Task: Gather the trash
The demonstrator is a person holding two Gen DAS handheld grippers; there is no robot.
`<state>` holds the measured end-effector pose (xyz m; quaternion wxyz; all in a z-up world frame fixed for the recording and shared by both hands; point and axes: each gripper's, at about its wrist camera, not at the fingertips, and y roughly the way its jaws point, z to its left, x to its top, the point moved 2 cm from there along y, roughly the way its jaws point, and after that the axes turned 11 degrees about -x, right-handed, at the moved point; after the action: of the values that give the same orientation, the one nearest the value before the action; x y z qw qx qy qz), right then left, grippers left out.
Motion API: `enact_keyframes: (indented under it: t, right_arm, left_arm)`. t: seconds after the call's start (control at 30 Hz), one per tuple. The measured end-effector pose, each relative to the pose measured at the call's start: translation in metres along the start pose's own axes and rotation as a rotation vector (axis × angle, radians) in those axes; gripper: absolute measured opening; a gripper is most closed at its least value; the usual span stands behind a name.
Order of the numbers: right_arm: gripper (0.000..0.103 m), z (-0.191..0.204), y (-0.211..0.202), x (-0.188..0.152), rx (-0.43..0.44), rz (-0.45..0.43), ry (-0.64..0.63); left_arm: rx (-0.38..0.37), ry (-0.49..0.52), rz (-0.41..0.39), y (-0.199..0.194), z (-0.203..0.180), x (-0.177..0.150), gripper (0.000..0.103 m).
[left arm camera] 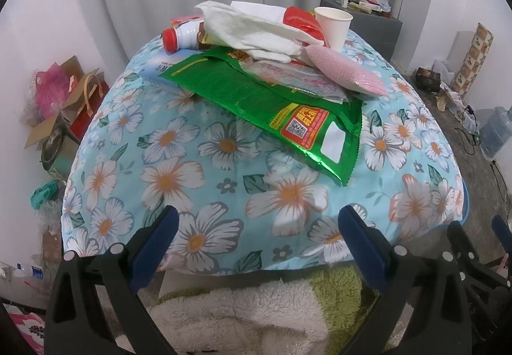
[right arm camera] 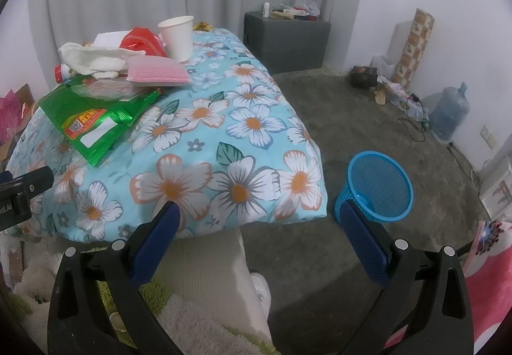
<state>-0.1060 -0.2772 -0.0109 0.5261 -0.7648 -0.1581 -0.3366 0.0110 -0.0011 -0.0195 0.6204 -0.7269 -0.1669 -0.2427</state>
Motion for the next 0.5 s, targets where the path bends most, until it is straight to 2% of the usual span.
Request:
enact_keyframes:
  t: [0.5]
  right_arm:
    - [0.095,-0.0005,0.0002,0.0,0.002,0.001,0.002]
  left_arm:
    - [0.001,0.005,0.004,0.0012,-0.0021,0.0003,0.098]
